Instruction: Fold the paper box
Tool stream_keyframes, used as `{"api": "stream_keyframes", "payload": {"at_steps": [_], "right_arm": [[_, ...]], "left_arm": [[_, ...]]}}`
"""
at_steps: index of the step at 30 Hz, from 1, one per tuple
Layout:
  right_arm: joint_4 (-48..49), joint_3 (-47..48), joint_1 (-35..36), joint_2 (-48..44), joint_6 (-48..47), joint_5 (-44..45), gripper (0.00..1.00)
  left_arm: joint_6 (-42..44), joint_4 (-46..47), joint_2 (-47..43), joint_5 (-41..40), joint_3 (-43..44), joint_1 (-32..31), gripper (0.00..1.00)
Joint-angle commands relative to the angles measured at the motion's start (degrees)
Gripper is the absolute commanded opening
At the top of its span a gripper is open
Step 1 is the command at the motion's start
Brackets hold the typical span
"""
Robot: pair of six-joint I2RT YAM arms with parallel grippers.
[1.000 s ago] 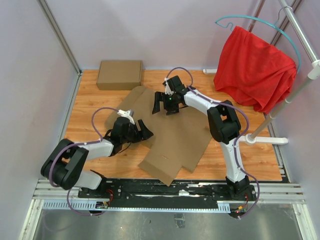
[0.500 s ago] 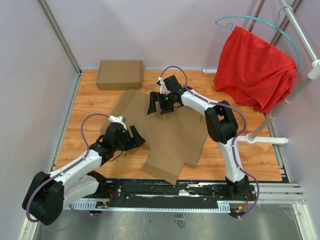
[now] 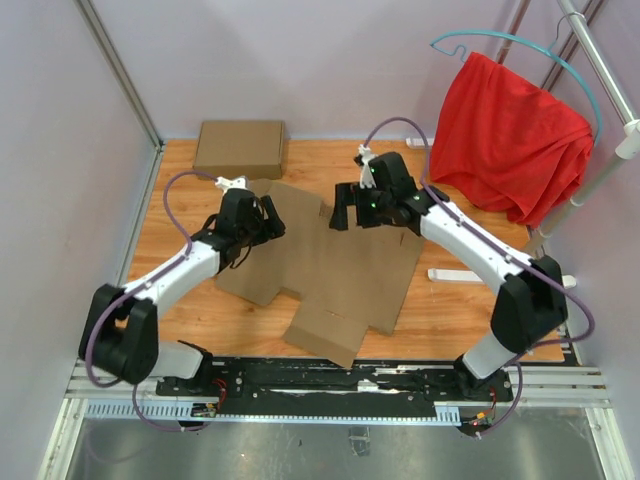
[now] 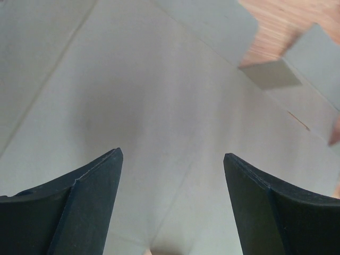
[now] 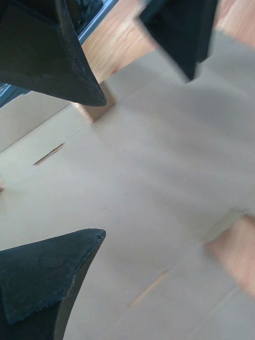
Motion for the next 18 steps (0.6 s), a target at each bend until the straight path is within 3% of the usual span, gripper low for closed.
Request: {"api": "stream_keyframes", "payload": {"at_steps": [1, 9, 18], "right_arm": [[-5.3, -14.1, -0.7, -6.4, 2.7, 8.3, 0.98], [-3.6, -32.5, -2.8, -20.9, 7.4, 8.9, 0.98], [-10.5, -36.9, -8.4, -27.3, 11.8, 10.4, 0.98]], "left_arm": [[3.0, 3.8, 9.5, -0.9, 3.1, 2.5, 0.82], [1.5, 9.2, 19.5, 0.2, -0.2, 3.0, 0.81], [-1.6, 13.6, 17.5, 2.4, -10.6, 3.0, 0.80]]}}
